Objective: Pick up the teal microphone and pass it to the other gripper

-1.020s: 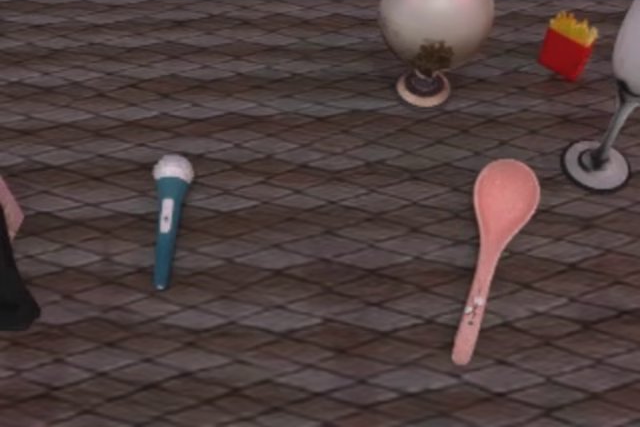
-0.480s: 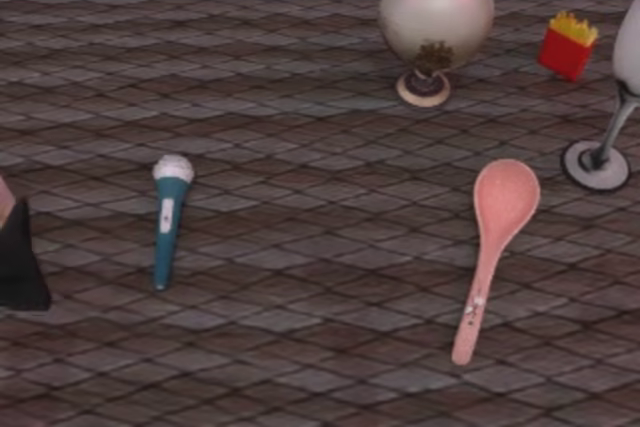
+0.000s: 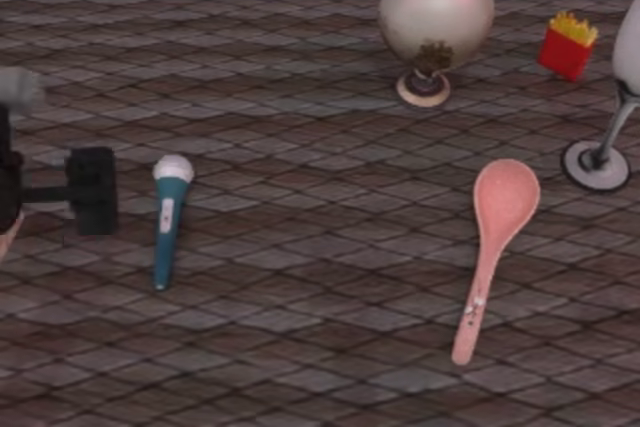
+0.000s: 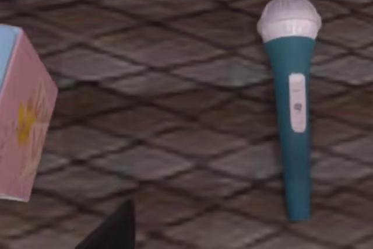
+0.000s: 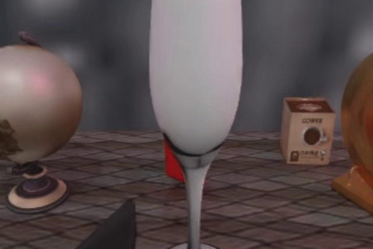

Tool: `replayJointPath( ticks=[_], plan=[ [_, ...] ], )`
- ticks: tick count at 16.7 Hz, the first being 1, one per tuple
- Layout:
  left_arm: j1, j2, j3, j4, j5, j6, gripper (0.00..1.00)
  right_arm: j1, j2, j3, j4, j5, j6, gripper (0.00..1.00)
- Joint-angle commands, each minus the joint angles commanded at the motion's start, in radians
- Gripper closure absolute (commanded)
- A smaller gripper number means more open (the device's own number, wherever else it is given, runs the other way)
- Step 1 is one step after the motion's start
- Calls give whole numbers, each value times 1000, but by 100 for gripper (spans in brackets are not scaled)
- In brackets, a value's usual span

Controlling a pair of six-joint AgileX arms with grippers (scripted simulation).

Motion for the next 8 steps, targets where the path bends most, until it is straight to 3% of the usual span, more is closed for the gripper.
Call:
replayJointPath(
  ticks=[8],
  plan=[
    [-109,629,416,-281,-7,-98,0,0,0,0,0,0,0,0]
  ],
)
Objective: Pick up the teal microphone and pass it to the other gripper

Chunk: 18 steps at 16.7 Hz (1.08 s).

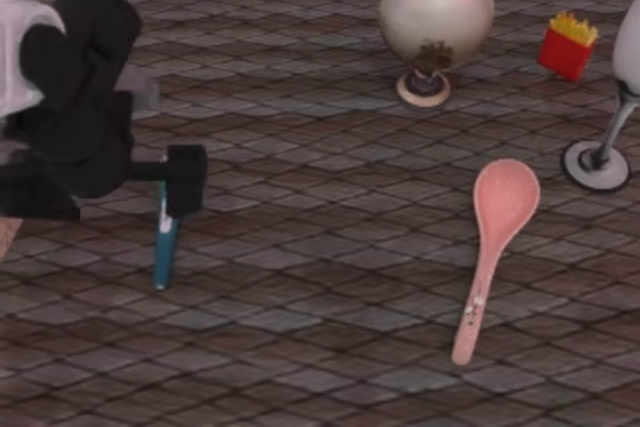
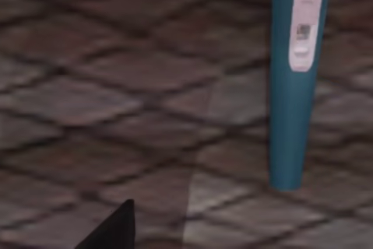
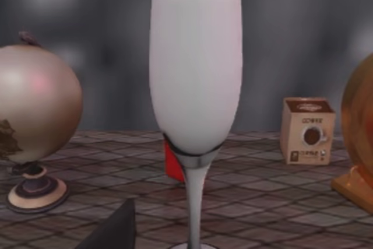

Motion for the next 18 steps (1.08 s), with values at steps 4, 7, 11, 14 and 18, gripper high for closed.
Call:
replayJointPath(
  ticks=[4,7,11,14,18],
  plan=[
    [-22,116,76,-66,-5,-20,0,0,0,0,0,0,0,0],
    [-22,120,78,-69,-5,-20,0,0,0,0,0,0,0,0],
    [-18,130,69,-51,-5,-18,0,0,0,0,0,0,0,0],
    [-18,194,36,47,-4,-14,0,0,0,0,0,0,0,0],
    [-15,308,-26,231,-3,-10,0,0,0,0,0,0,0,0]
  ],
)
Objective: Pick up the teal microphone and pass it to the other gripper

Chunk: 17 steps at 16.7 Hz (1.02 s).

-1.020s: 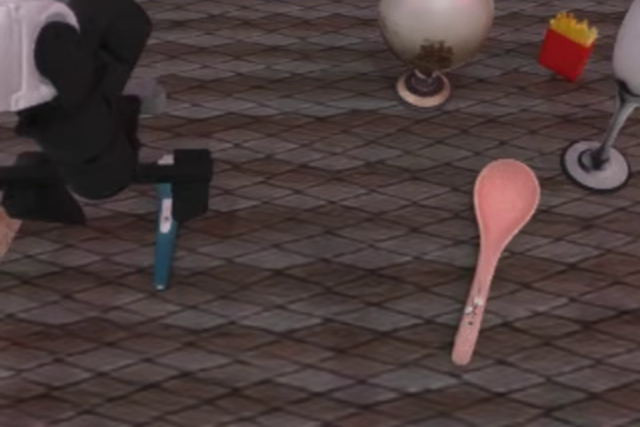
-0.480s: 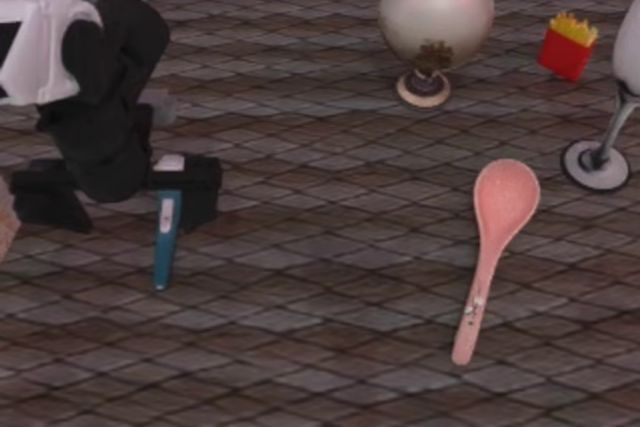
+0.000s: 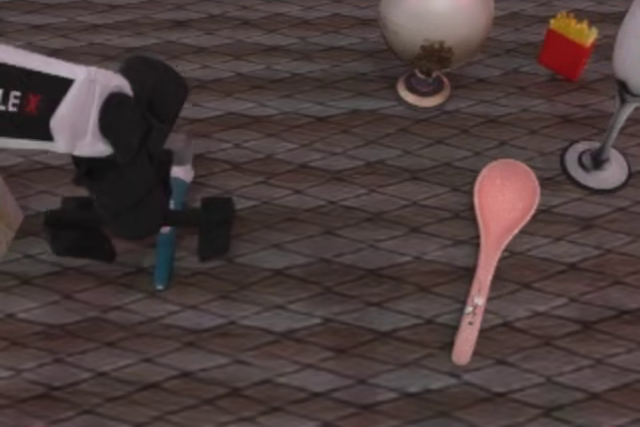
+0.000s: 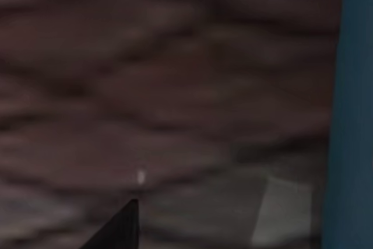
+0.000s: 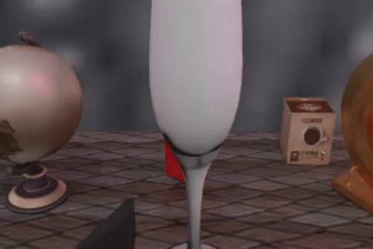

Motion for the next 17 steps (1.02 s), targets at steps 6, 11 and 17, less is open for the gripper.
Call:
replayJointPath(
  ticks=[6,11,17],
  plan=[
    [1,45,-22,60,0,2,0,0,0,0,0,0,0,0],
    [1,45,-22,60,0,2,38,0,0,0,0,0,0,0],
    [1,45,-22,60,0,2,83,0,0,0,0,0,0,0]
  ],
)
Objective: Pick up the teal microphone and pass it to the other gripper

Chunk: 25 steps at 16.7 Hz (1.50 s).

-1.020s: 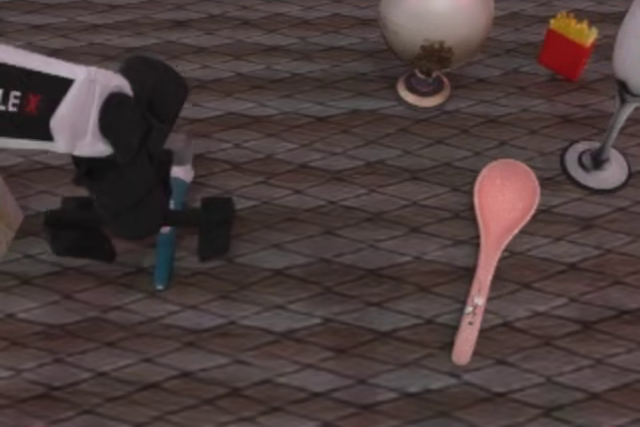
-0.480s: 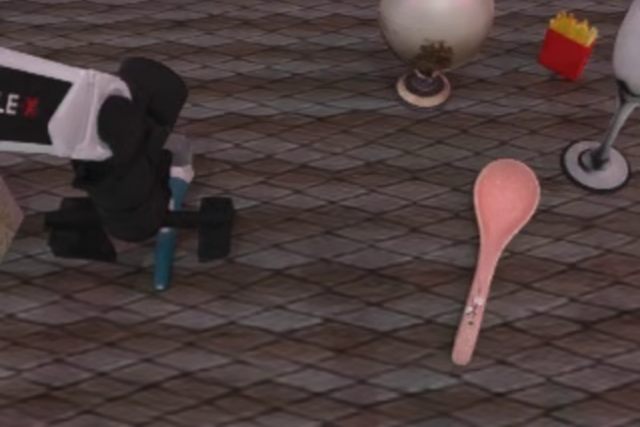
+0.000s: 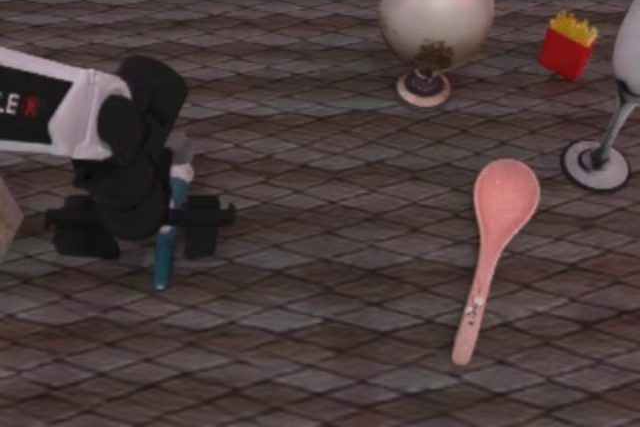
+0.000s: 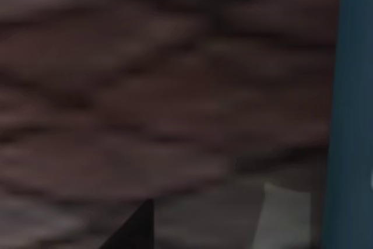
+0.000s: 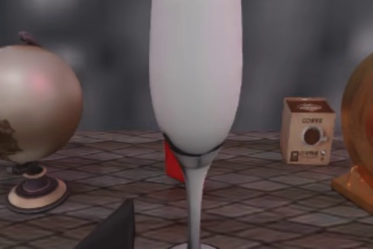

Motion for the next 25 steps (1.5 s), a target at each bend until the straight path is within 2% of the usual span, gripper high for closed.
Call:
replayJointPath(
  ticks=[2,3,10,11,14,19,25],
  plan=[
    [0,0,0,0,0,0,98,0,0,0,0,0,0,0],
    [0,0,0,0,0,0,100,0,0,0,0,0,0,0],
    [0,0,0,0,0,0,100,0,0,0,0,0,0,0],
    [-1,-67,23,-35,-16,11,100,0,0,0,0,0,0,0],
    [-2,-72,18,-2,-2,19,100,0,0,0,0,0,0,0],
    [5,-121,-38,247,103,71,100,0,0,0,0,0,0,0],
    [24,-226,-178,751,303,165,100,0,0,0,0,0,0,0]
  ],
)
